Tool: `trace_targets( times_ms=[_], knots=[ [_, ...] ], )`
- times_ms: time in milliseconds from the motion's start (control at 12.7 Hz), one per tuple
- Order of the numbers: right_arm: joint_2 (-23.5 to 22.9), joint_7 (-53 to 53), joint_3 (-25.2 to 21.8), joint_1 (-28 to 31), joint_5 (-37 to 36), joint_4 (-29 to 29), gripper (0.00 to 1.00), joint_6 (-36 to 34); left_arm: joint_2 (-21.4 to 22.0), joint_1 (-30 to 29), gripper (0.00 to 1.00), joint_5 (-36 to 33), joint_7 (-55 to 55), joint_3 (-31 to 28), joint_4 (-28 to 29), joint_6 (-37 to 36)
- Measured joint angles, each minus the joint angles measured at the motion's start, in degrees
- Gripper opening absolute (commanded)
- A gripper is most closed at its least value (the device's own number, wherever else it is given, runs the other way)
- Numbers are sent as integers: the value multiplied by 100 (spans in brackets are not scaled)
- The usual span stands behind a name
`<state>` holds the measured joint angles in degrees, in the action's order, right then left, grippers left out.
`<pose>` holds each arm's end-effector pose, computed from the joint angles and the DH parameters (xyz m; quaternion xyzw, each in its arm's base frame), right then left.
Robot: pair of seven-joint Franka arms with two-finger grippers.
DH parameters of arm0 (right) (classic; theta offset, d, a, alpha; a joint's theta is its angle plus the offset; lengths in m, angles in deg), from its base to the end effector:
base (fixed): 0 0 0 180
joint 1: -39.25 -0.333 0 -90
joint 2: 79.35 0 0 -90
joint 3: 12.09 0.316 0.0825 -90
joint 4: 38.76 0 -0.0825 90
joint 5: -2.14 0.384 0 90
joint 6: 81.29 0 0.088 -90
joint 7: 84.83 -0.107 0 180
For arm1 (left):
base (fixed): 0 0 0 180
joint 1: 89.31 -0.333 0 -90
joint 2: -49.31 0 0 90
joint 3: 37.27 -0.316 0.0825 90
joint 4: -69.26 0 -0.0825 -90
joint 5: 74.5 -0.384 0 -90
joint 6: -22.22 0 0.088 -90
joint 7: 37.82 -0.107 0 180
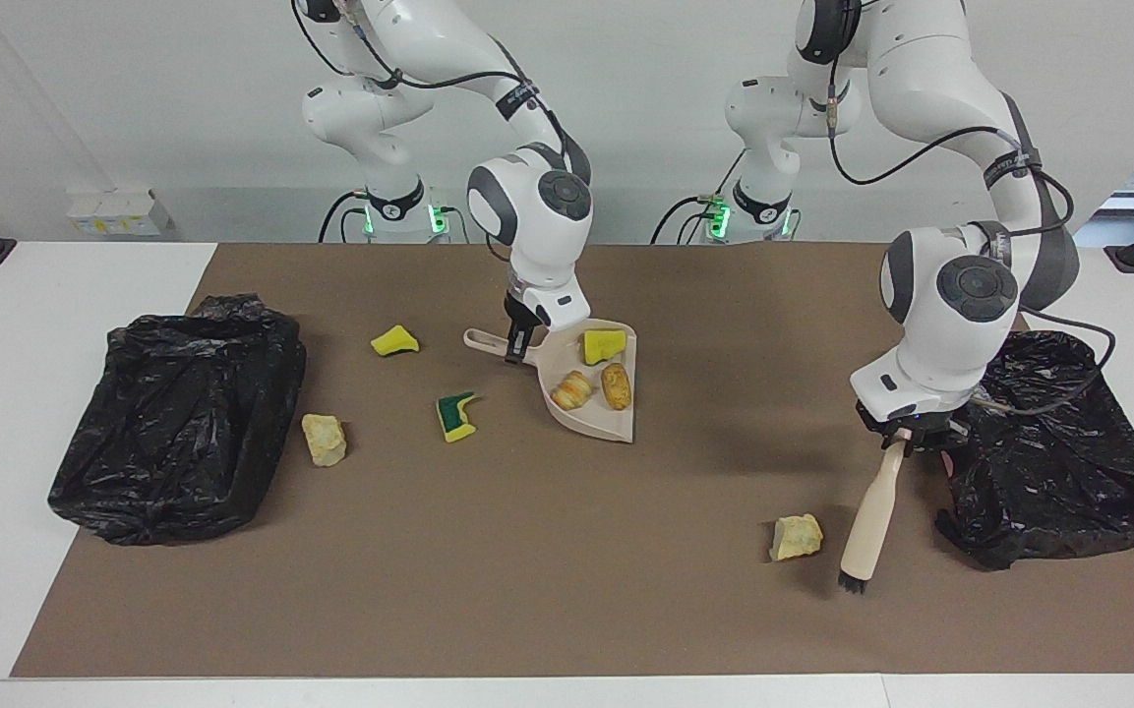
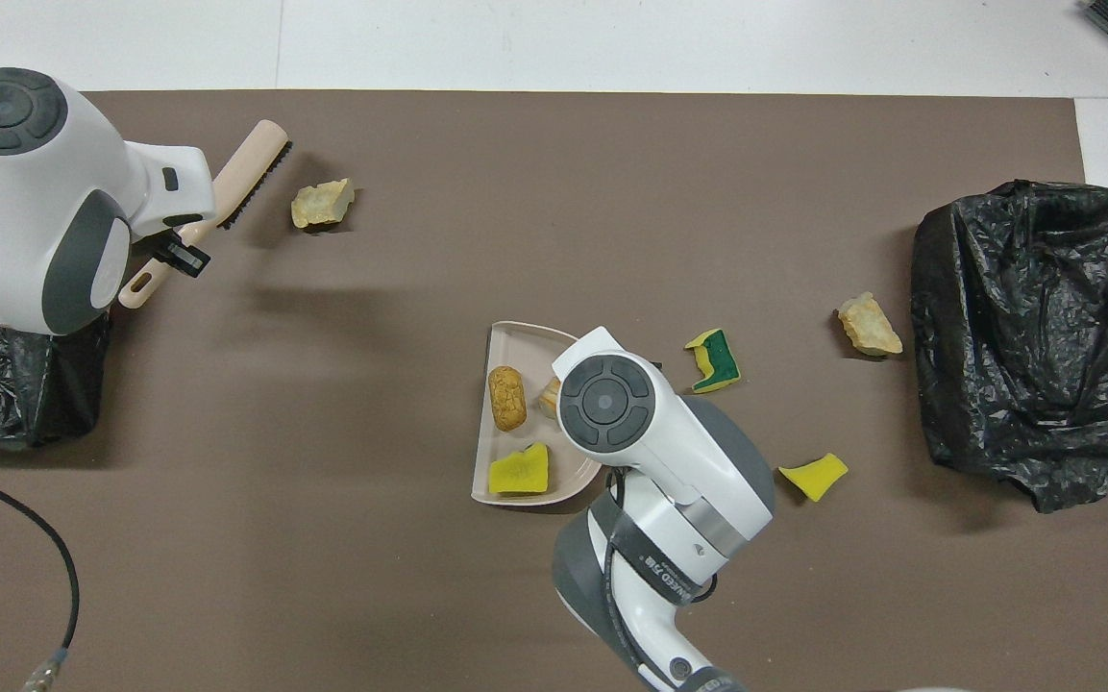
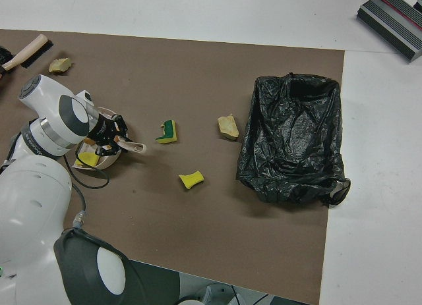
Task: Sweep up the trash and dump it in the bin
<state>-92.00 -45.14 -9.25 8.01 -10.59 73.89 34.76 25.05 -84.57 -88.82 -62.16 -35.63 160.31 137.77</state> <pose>0.4890 0.3145 0.3501 0.7589 0.6400 -0.0841 0.0859 0.6743 -0.0584 0.3926 -0.9436 0.3134 0.0144 0.1058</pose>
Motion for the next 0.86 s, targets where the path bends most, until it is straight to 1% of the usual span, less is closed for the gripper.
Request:
trace_targets(
  times_ms=[79, 236, 472, 550, 707, 865],
  knots=[
    [0, 0, 0, 0, 0, 0, 0, 0, -69, 1, 0, 0, -63, 8, 0, 159],
    [0, -1, 0, 0, 0, 0, 0, 0, -127, 6, 0, 0, -347, 49, 25, 237],
    [0, -2, 0, 0, 0, 0, 0, 0, -126, 18, 0, 16, -1308, 80, 64, 234],
    [0, -2, 0, 0, 0, 0, 0, 0, -117, 22, 0, 70, -1472, 97, 117, 229],
    [0, -2, 0, 0, 0, 0, 0, 0, -40, 74, 0, 325, -1591, 141, 361, 227],
    [0, -3, 0, 0, 0, 1, 0, 0, 154, 222, 0, 510, -1596, 152, 713, 225]
  ],
)
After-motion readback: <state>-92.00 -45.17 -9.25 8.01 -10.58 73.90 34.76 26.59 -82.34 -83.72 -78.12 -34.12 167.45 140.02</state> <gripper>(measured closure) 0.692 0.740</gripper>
